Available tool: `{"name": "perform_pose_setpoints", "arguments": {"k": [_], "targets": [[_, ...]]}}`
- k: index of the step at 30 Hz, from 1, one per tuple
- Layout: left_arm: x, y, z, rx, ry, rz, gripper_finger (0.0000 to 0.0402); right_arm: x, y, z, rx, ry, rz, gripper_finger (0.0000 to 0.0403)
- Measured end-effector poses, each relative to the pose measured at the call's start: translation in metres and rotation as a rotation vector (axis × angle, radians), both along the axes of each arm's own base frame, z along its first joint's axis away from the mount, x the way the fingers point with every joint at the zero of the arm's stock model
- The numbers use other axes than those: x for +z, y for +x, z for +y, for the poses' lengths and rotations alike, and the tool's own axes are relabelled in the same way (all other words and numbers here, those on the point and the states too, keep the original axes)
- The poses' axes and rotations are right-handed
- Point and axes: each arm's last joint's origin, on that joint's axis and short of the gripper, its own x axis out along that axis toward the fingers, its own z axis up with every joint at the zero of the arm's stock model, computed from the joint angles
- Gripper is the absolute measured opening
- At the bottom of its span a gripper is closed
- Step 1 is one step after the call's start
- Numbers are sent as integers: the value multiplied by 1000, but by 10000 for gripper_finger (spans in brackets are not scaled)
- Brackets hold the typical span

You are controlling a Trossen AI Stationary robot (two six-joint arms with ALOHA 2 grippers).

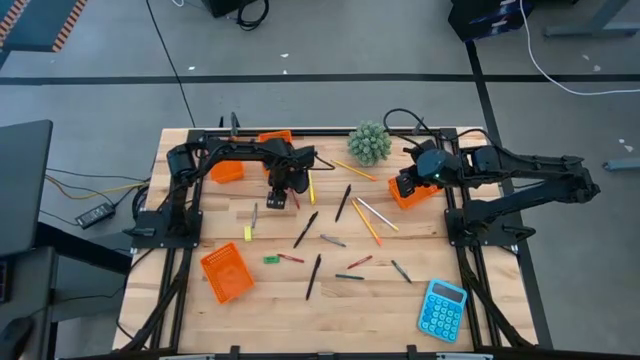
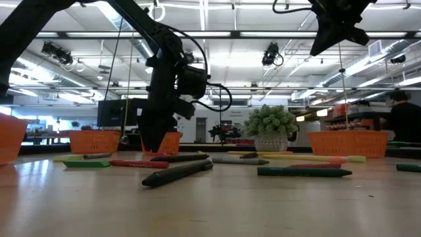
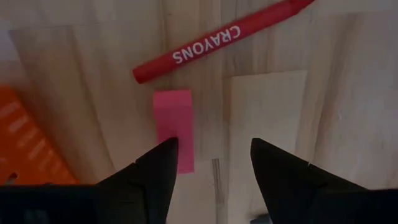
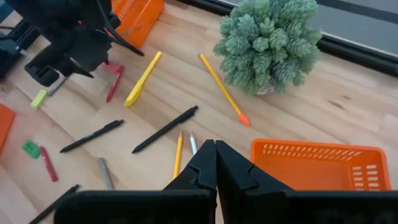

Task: Sort crayons/erasers/pens/pencils in bins
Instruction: Put the pink eraser into the bottom orange bin

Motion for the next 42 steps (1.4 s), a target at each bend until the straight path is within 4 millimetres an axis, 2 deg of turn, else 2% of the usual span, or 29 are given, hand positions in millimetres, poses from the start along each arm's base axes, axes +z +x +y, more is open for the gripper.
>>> {"name": "perform_pose_setpoints", "arguments": {"k": [8, 17, 33, 42], "targets": [[1, 5, -1, 19, 51, -28, 204, 0, 0, 1, -8, 14, -7, 8], [2, 4, 8, 17, 83, -50, 190, 0, 0, 1, -44, 40, -29, 8], [2, -2, 29, 56, 103, -79, 188, 0, 0, 1, -59, 52, -39, 8], [2, -1, 29, 45, 101, -88, 152, 0, 0, 1, -80, 34, -42, 8]]}}
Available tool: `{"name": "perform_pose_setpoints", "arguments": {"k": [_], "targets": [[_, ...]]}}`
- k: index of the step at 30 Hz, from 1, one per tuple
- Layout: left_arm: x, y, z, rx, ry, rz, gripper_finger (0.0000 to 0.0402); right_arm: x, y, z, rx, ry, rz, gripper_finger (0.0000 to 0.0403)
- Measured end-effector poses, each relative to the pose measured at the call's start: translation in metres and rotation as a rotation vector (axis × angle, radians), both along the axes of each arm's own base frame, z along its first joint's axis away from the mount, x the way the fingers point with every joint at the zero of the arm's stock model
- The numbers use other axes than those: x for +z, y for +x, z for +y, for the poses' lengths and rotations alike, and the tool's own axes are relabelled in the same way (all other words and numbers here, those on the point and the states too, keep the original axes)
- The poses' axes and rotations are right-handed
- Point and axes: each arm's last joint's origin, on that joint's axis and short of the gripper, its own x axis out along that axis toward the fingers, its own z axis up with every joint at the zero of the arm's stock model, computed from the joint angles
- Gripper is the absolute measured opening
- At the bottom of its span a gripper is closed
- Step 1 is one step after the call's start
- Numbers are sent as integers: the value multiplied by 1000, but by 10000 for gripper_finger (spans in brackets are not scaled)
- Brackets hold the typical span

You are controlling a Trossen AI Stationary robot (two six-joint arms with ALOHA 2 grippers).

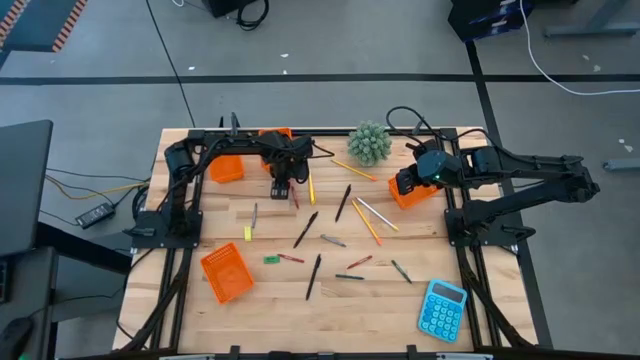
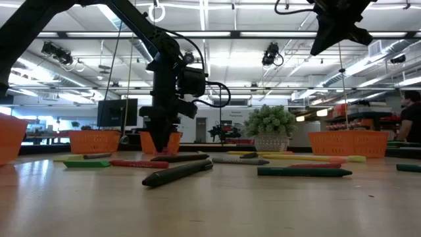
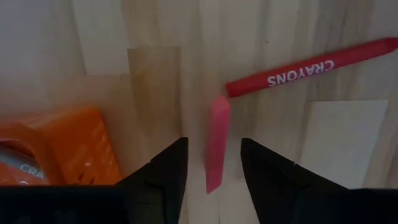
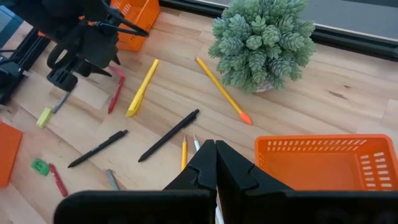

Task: Sort crayons/erasers/pens/pencils in bins
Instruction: Put the pink eraser into the bottom orange bin

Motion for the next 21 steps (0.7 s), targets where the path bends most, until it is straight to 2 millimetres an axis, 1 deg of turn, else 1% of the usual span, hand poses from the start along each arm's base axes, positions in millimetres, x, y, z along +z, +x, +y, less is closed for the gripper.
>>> {"name": "perform_pose_setpoints", "arguments": {"k": [5, 11, 14, 19, 21], "targets": [[0, 1, 0, 10, 2, -5, 103, 0, 0, 0, 2, -2, 1, 8], [0, 1, 0, 20, -1, -6, 22, 0, 0, 0, 19, -15, 12, 8], [0, 1, -1, 39, -23, -15, 19, 0, 0, 0, 25, -20, 16, 8], [0, 1, -2, 44, -36, -20, 46, 0, 0, 0, 27, -21, 18, 8], [0, 0, -3, 59, -44, -11, 42, 0, 0, 0, 35, -27, 23, 8]]}}
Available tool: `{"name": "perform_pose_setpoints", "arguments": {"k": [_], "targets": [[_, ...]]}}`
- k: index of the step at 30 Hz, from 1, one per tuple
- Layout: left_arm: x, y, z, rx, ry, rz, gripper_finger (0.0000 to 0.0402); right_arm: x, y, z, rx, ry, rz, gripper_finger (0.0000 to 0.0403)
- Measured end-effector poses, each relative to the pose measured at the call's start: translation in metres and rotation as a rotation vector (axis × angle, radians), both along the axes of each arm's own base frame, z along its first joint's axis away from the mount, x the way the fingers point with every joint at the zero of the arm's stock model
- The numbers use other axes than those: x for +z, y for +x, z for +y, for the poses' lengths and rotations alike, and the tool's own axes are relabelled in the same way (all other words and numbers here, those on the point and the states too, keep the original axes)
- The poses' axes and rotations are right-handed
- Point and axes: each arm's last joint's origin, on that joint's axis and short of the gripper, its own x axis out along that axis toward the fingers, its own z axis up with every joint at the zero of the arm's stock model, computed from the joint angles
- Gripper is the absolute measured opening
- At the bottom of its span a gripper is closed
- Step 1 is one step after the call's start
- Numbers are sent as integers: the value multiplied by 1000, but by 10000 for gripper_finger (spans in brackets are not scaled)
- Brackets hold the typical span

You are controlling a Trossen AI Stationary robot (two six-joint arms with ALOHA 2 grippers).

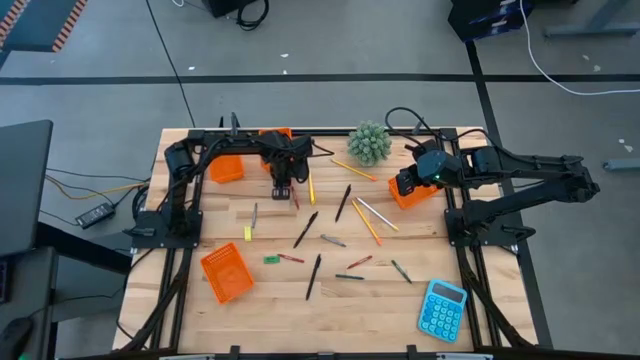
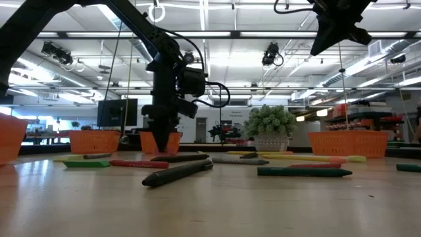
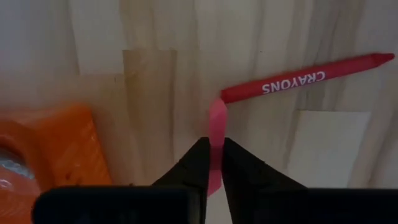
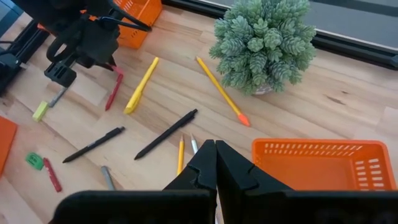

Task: Sort crayons/erasers/pens/pencils in bins
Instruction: Put the pink eraser into the bottom orange bin

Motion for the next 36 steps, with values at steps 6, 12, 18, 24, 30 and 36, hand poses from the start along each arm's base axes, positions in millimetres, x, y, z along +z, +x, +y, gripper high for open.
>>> {"name": "perform_pose_setpoints", "arguments": {"k": [6, 12, 18, 24, 30, 36], "targets": [[0, -4, -2, 26, -41, 31, 17, 0, 0, 0, 15, -11, 9, 8], [13, -9, -5, 40, -42, 31, 21, 0, 0, 0, 19, -23, 16, 8], [46, -21, -8, 82, -63, -31, 18, 0, -1, -1, -2, -62, 22, 8], [87, -38, -23, 173, -130, -107, 18, 1, -1, -2, -7, -81, 28, 8], [129, -60, -54, 167, -180, -163, 18, 1, -1, -2, -1, -94, 36, 8], [159, -76, -102, 170, -212, -197, 18, 1, -1, -2, 13, -104, 46, 8]]}}
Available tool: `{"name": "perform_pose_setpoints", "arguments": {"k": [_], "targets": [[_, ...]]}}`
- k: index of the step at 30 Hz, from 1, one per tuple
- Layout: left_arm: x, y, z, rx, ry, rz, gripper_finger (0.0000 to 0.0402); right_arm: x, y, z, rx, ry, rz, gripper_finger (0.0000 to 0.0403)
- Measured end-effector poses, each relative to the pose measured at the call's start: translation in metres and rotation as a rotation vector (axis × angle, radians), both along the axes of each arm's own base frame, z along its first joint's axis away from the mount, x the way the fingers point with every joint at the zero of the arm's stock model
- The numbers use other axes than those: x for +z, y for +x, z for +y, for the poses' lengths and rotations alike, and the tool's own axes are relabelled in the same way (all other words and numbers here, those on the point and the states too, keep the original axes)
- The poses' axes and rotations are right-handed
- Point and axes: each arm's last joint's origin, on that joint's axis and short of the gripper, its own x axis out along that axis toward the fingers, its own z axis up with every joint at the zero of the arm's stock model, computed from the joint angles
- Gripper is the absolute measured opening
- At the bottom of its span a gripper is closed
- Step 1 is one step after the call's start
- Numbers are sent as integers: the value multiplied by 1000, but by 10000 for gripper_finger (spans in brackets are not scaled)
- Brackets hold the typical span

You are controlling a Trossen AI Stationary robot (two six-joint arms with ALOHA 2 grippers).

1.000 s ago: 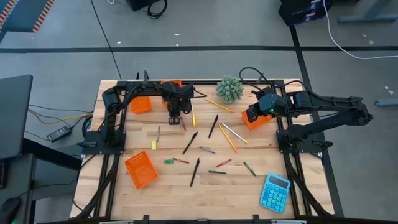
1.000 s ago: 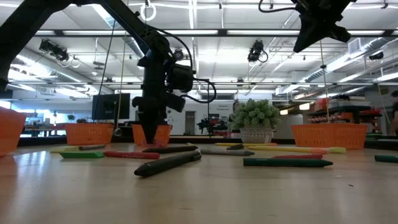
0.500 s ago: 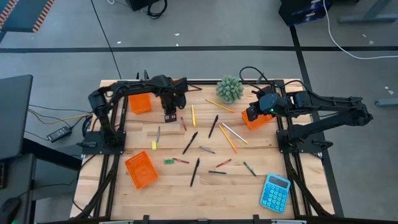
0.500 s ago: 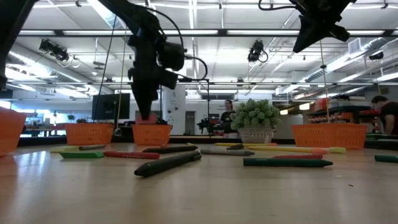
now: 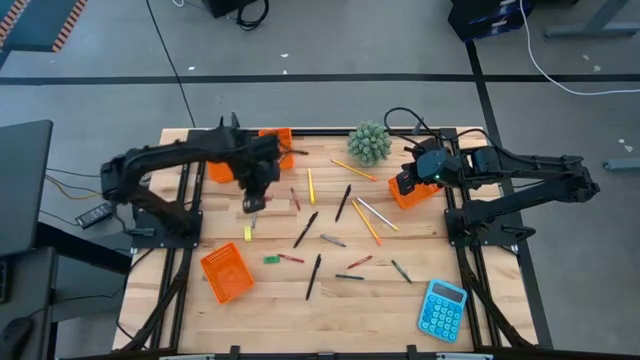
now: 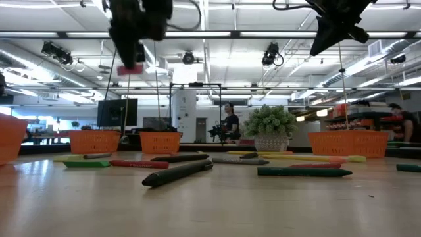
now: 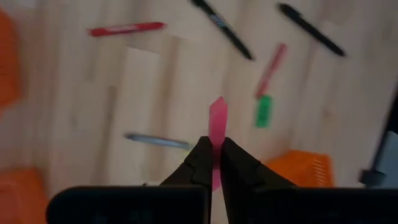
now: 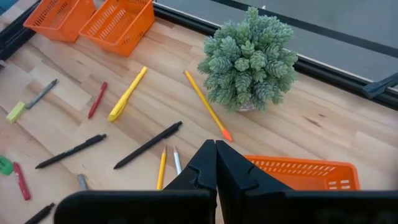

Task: Sort crayons/erasers/pens/pencils in bins
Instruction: Put the pink eraser into the bottom orange bin

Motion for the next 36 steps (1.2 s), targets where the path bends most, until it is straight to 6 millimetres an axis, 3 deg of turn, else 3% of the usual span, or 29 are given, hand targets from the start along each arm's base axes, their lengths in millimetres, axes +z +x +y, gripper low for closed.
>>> {"name": "perform_pose_setpoints", "arguments": {"k": [4, 13, 20, 28, 36], "targets": [[0, -13, -37, 47, -46, 22, 18, 0, 0, 0, 4, 0, 0, 8], [-28, -59, -103, 283, -133, 114, 18, -2, 1, 10, 69, -4, 14, 8], [-47, -71, -149, 342, -159, 116, 18, -12, 1, 19, 148, 10, 57, 8], [-83, -84, -170, 391, -104, 211, 18, -18, 1, 29, 190, 25, 62, 8], [-113, -93, -174, 398, -115, 216, 18, -18, 1, 32, 208, 29, 59, 8]]}}
